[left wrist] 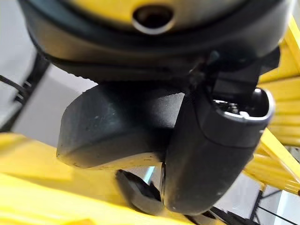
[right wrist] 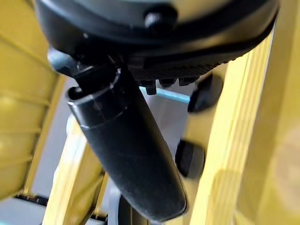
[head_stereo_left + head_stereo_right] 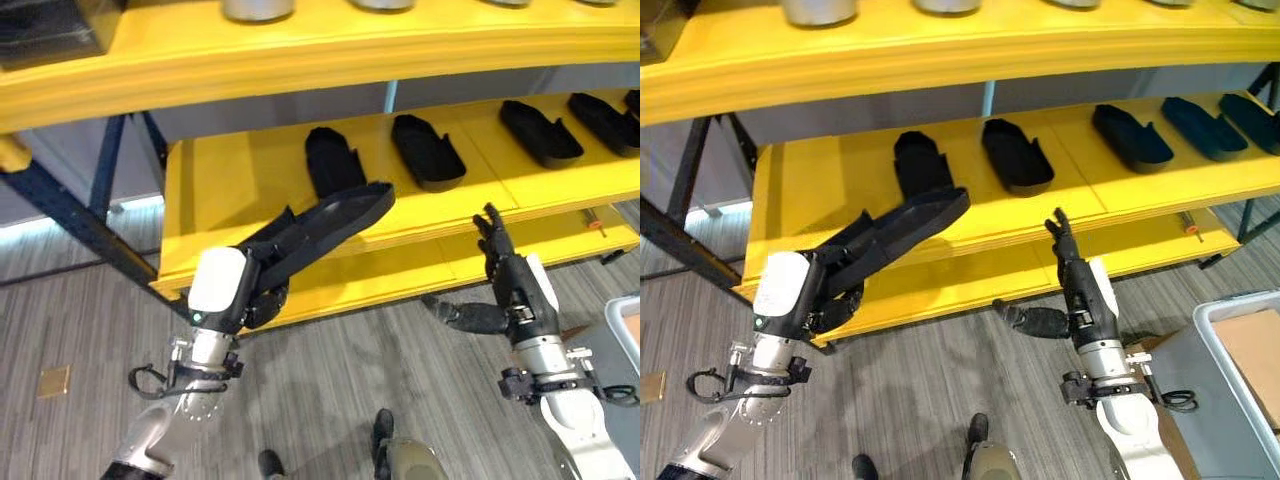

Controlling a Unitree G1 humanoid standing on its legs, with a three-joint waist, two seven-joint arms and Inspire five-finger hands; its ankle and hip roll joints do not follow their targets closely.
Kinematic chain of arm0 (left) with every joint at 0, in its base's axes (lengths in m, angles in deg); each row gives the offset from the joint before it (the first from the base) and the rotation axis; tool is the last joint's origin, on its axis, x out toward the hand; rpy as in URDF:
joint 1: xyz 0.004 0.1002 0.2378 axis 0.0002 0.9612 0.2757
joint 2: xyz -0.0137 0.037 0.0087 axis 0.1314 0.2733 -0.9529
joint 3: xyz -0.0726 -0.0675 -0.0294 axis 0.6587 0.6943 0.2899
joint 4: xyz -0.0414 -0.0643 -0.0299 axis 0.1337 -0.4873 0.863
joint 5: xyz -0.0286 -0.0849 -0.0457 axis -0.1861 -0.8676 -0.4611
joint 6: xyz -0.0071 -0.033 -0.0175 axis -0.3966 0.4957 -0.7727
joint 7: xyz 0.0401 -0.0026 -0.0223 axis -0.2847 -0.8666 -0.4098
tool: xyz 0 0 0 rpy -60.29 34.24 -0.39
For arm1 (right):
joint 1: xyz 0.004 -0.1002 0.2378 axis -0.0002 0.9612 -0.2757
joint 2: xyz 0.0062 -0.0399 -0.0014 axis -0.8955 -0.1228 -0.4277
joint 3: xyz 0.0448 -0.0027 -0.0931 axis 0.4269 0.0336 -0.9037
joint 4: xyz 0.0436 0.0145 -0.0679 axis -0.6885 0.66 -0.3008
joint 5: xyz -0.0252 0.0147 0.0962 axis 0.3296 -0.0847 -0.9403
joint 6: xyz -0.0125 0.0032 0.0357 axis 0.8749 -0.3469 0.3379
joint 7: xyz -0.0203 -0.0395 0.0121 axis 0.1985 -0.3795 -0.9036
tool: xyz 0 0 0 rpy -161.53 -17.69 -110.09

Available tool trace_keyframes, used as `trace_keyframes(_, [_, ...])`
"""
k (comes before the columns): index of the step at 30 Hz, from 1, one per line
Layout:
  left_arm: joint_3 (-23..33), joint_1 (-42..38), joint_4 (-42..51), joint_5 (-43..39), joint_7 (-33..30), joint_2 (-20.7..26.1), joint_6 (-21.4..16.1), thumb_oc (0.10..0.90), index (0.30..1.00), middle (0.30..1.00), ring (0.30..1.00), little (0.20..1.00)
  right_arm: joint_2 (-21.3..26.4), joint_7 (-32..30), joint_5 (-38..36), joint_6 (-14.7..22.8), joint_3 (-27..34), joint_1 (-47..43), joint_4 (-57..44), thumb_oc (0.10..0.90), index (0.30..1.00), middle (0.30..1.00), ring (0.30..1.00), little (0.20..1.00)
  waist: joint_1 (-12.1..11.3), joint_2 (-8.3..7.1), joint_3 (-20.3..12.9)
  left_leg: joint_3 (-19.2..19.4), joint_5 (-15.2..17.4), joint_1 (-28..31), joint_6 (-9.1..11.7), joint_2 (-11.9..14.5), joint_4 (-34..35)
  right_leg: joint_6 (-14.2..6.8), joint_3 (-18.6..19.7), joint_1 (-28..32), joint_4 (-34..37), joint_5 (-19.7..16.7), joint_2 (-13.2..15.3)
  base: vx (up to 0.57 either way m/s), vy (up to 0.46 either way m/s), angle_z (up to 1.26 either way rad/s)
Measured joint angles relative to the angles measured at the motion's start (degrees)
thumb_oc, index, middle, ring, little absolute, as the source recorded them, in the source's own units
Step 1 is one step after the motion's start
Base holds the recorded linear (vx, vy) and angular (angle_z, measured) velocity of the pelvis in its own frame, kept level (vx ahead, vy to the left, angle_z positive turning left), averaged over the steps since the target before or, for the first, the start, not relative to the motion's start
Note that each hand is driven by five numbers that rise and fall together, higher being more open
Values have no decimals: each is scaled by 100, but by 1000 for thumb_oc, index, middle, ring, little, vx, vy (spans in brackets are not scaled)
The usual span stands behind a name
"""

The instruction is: Move parts from the plastic box to the shelf.

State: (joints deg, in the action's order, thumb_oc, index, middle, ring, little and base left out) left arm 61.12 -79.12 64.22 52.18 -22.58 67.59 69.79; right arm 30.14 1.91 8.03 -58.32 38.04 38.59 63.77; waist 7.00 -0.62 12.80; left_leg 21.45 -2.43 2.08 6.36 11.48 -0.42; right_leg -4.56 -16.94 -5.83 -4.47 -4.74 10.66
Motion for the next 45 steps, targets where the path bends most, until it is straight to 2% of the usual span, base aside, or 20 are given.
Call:
trace_keyframes(3, [50, 4, 103, 1, -8, 11, 2, 400, 300, 300, 300, 300, -11, 8, 2, -5, -13, 30, 0, 900, 1000, 1000, 1000, 1000, -93, -60, -10, 45, 58, 110, -82, -189, 52, -127, 82, 142, 156, -97, 162, 18, 94, -3])
trace_keyframes(5, [131, 4, 251, 2, -13, 60, 2, 400, 300, 300, 300, 300, -29, 7, 3, -8, -12, 26, 0, 900, 1000, 1000, 1000, 1000, -110, -154, -14, 29, 59, 102, -89, -236, 76, -154, 74, 156, 199, -129, 185, 50, 119, 4])
trace_keyframes(16, [197, -67, 707, 21, -152, 63, 2, 400, 300, 300, 300, 300, -30, -9, 13, -30, -5, 34, 0, 900, 1000, 1000, 1000, 1000, -83, -243, -55, -53, 46, 195, -67, -248, 231, -196, -43, 343, 378, -159, 154, 50, 40, 4])
trace_keyframes(21, [182, -359, 680, 26, -257, 55, 89, 400, 300, 300, 300, 300, -30, -4, 14, -47, -6, 38, 0, 900, 1000, 1000, 1000, 1000, -52, -379, -169, -92, 37, 206, -58, -242, 240, -196, -84, 391, 412, -160, 145, 50, -13, 4])
trace_keyframes(25, [33, -772, 181, 117, -302, 49, 299, 400, 300, 300, 300, 300, -31, 13, 14, -82, -8, 33, 0, 900, 1000, 1000, 1000, 1000, -57, -429, -253, -98, 37, 217, -58, -240, 237, -197, -86, 412, 423, -163, 142, 22, -11, 0])
trace_keyframes(27, [13, -795, 11, 121, -349, 42, 418, 400, 300, 300, 300, 300, -31, 16, 13, -96, -8, 43, 1, 900, 1000, 1000, 1000, 1000, 20, -438, -288, -94, 37, 220, -58, -237, 242, -197, -84, 412, 434, -163, 137, 57, -23, -1])
trace_keyframes(29, [-18, -831, -387, 130, -369, 42, 703, 400, 300, 300, 300, 300, -33, 54, 14, -143, -10, 64, 1, 900, 1000, 1000, 1000, 1000, 81, -460, -382, -26, 24, 292, -43, -214, 299, -194, -37, 431, 460, -170, 95, 41, -23, -12])
trace_keyframes(34, [-27, -1074, -588, 114, -376, -68, 940, 400, 300, 300, 300, 300, -33, 61, 15, -213, -27, 84, 1, 900, 1000, 1000, 1000, 1000, 126, -514, -450, 21, -3, 314, -3, -159, 331, -152, -5, 433, 530, -210, 12, 22, -11, -7])
trace_keyframes(39, [-85, -1851, -1313, -23, -632, -134, 1209, 400, 300, 300, 300, 300, -32, 120, 14, -238, -181, 80, 9, 900, 1000, 1000, 1000, 1000, 212, -488, -581, 78, -52, 363, 13, -158, 402, -143, 51, 457, 632, -290, -22, 2, -1, -6])
trace_keyframes(45, [-82, -2098, -1640, -374, -745, -328, 1391, 400, 300, 300, 300, 300, -26, 168, 15, -243, -272, 117, 9, 900, 1000, 1000, 1000, 1000, 377, -428, -720, 124, -92, 414, 26, -157, 492, -129, 76, 504, 779, -369, -63, 1, 1, -3])
